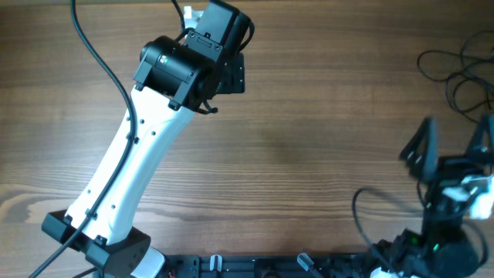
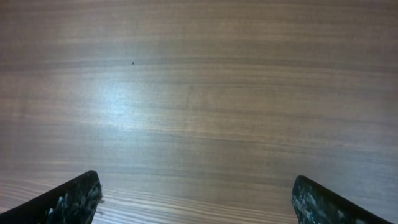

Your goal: Untangle cables

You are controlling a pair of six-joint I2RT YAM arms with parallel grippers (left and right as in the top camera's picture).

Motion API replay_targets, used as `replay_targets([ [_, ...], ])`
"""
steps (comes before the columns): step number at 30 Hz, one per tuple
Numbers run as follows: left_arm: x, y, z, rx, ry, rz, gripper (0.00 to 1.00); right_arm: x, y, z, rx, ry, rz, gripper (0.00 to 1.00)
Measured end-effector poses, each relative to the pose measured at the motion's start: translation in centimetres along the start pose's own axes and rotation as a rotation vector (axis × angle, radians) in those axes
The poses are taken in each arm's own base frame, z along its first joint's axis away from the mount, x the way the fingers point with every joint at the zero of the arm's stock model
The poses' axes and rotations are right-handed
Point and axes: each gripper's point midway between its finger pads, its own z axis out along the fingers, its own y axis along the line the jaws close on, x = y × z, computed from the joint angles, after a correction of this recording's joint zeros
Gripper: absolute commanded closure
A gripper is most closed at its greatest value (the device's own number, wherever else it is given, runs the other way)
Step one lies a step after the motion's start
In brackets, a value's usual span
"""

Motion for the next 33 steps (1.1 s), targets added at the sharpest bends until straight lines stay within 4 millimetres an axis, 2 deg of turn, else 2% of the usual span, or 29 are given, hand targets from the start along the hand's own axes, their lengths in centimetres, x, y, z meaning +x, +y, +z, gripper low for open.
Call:
replay_targets([
  [3, 0.2, 0.1, 0.0, -0.003, 0.006, 0.010, 0.00, 0.5, 2.2, -1.9, -0.098, -0.013, -0.022, 0.00],
  [5, 0.6, 0.3, 0.0, -0.012, 0.023, 0.019, 0.00, 2.1, 2.9, -2.7, -0.147, 0.026, 0.007, 0.00],
  [7, 1.1, 0.6, 0.0, -0.023, 0.044, 0.032, 0.00, 4.7, 2.5, -3.4, -0.141, 0.087, 0.056, 0.00],
  [8, 1.3, 0.7, 0.0, -0.028, 0.053, 0.036, 0.00, 6.2, 1.6, -3.6, -0.099, 0.132, 0.093, 0.00],
  [9, 1.4, 0.8, 0.0, -0.030, 0.057, 0.038, 0.00, 7.0, 0.9, -3.8, -0.062, 0.157, 0.108, 0.00],
  [12, 1.7, 0.9, 0.0, -0.035, 0.069, 0.042, 0.00, 9.2, -2.9, -4.3, 0.149, 0.217, 0.149, 0.00],
  [13, 1.7, 0.9, -0.1, -0.036, 0.070, 0.043, 0.00, 10.3, -4.4, -4.8, 0.237, 0.250, 0.164, 0.00],
  [14, 1.8, 1.0, -0.1, -0.036, 0.072, 0.043, 0.00, 12.7, -6.9, -6.4, 0.392, 0.325, 0.180, 0.00],
  [15, 1.7, 0.9, -0.1, -0.036, 0.070, 0.043, 0.00, 13.2, -7.9, -7.1, 0.457, 0.340, 0.177, 0.01],
  [17, 1.6, 0.9, 0.0, -0.034, 0.065, 0.040, 0.00, 14.1, -9.2, -8.2, 0.547, 0.372, 0.170, 0.00],
  [20, 1.6, 0.9, 0.0, -0.034, 0.066, 0.040, 0.00, 15.4, -10.1, -9.5, 0.617, 0.429, 0.171, 0.00],
  [22, 1.6, 0.9, 0.0, -0.034, 0.066, 0.040, 0.00, 16.2, -10.0, -9.9, 0.614, 0.469, 0.176, 0.00],
  [25, 1.7, 0.8, 0.0, -0.030, 0.067, 0.040, 0.00, 18.0, -8.5, -10.2, 0.559, 0.556, 0.193, 0.00],
  [29, 1.9, 0.4, 0.0, -0.006, 0.080, 0.034, 0.01, 18.7, -5.0, -8.9, 0.400, 0.582, 0.235, 0.00],
  [31, 1.7, 0.1, 0.0, 0.009, 0.076, 0.024, 0.00, 18.9, -2.4, -8.2, 0.281, 0.601, 0.245, 0.00],
  [33, 1.7, 0.0, 0.0, 0.013, 0.075, 0.022, 0.00, 18.3, -0.7, -7.3, 0.200, 0.577, 0.236, 0.01],
])
